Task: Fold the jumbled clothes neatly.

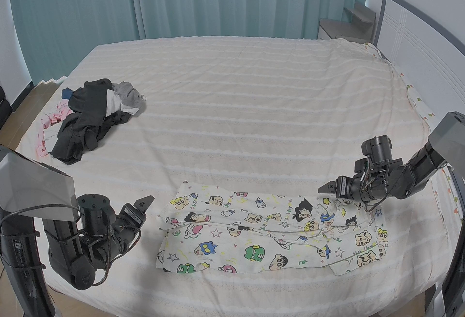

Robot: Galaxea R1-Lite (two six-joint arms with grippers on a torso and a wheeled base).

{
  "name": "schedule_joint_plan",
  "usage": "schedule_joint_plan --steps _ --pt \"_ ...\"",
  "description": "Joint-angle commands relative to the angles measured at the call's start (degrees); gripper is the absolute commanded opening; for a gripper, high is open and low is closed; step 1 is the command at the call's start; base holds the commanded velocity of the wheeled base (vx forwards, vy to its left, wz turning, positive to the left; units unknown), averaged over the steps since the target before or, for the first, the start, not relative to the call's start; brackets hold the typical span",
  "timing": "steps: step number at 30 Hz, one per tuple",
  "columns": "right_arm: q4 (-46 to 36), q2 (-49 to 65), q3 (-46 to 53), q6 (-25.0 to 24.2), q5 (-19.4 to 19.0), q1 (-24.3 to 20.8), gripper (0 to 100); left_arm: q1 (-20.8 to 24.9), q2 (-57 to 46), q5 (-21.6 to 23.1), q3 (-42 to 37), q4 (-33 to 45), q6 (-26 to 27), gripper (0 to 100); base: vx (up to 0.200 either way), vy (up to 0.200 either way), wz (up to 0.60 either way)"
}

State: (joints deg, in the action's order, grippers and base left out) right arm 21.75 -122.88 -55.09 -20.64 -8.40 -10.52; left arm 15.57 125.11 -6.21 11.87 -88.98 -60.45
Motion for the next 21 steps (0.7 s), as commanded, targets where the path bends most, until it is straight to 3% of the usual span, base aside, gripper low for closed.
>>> schedule_joint_plan --steps 1,15,21 --pt "0.1 -2.3 1.0 0.1 -0.1 2.1 100 0.0 0.0 0.0 0.0 -1.0 0.0 100 0.0 0.0 0.0" --pt "3.5 -4.5 3.5 1.9 0.5 9.8 100 0.0 0.0 0.0 0.0 -1.0 0.0 100 0.0 0.0 0.0" --pt "5.4 3.0 8.4 -1.2 -0.8 10.3 100 0.0 0.0 0.0 0.0 -1.0 0.0 100 0.0 0.0 0.0"
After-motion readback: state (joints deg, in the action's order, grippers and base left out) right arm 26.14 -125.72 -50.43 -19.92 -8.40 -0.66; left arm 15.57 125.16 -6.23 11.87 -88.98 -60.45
